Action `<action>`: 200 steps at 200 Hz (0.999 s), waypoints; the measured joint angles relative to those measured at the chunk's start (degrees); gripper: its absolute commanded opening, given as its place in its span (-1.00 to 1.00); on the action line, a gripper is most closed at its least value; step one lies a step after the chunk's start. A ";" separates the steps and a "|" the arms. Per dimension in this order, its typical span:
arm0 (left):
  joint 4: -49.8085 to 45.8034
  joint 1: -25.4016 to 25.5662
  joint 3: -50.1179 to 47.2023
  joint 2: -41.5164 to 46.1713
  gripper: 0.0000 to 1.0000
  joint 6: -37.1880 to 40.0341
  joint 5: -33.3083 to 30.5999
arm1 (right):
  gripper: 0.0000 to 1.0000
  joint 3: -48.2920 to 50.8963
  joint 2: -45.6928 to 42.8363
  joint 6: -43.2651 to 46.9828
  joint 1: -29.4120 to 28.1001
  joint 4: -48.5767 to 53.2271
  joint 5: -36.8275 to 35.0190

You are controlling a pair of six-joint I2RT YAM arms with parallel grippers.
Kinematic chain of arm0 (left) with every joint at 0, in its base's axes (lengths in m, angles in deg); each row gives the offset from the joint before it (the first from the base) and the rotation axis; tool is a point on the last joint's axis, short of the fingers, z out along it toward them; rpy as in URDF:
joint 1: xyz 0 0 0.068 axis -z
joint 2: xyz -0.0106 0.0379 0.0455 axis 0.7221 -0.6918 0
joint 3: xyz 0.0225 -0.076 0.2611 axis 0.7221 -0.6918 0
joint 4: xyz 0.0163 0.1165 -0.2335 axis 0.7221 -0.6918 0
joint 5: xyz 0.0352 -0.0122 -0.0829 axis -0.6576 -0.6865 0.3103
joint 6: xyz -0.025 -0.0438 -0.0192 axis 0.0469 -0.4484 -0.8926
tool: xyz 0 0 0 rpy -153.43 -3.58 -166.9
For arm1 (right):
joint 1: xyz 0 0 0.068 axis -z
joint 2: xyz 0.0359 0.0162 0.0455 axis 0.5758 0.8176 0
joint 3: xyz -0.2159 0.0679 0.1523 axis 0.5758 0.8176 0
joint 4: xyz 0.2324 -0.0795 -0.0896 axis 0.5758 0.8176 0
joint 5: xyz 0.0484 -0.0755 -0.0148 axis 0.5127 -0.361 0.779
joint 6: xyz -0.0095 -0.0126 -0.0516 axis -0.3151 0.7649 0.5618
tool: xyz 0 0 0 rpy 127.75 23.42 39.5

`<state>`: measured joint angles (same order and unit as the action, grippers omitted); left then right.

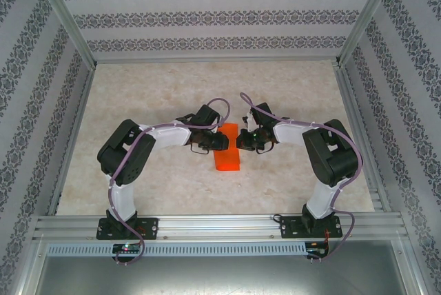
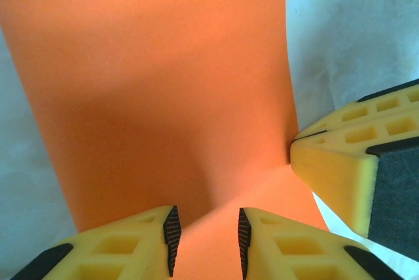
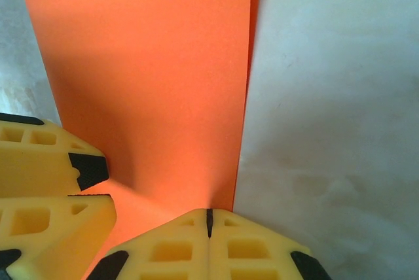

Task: Fold a paper plane with a square sheet of paper (fold left side to right side)

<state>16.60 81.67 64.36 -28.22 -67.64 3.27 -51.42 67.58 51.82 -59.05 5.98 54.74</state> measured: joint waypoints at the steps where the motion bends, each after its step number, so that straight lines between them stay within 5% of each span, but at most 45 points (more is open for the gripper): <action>1: 0.07 -0.04 -0.07 0.04 -0.31 0.00 0.02 | -1.00 0.00 0.00 0.00 0.00 0.04 0.00; 110: 0.24 -5.75 -8.63 8.68 -0.37 0.66 -1.16 | -1.00 -0.44 0.11 0.66 0.00 0.70 -0.07; 200: 6.67 -0.98 -2.05 2.99 -0.37 0.15 3.80 | -1.00 -0.44 0.11 0.66 0.00 0.72 -0.07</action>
<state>23.27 80.69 62.30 -25.22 -67.48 7.08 -51.86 67.69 52.48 -59.05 6.70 54.68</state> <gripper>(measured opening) 0.316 0.051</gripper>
